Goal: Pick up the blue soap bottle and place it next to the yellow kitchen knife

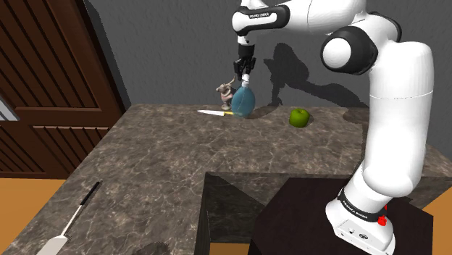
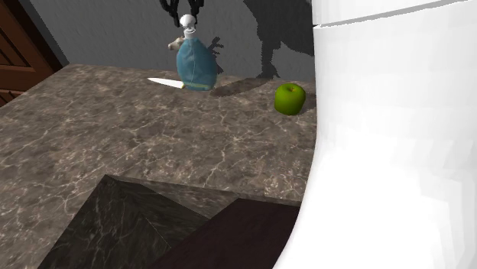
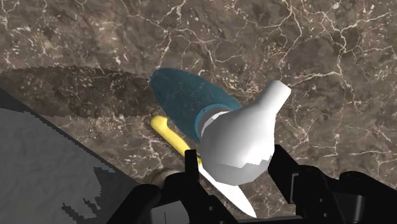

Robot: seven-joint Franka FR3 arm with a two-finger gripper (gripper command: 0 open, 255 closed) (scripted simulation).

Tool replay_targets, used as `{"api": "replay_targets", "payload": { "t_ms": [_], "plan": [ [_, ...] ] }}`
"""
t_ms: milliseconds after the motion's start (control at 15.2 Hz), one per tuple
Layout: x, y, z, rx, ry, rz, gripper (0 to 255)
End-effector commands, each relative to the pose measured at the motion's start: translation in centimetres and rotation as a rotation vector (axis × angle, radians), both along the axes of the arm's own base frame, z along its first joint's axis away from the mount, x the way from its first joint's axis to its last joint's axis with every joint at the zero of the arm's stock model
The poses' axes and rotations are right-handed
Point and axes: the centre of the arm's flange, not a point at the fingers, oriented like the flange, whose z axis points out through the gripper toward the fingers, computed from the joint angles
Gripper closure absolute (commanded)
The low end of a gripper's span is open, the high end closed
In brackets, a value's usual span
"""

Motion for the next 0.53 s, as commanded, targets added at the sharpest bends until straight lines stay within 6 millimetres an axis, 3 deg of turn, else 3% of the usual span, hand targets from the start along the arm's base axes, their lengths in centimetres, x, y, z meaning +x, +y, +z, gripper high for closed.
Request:
{"api": "replay_targets", "payload": {
  "t_ms": [0, 330, 462],
  "plan": [
    [0.1, 0.0, -1.1, 0.000, -0.001, 0.000, 255],
    [0.1, 0.0, -4.1, 0.000, -0.001, 0.000, 255],
    [0.1, 0.0, -4.1, 0.000, -0.001, 0.000, 255]
  ]
}}
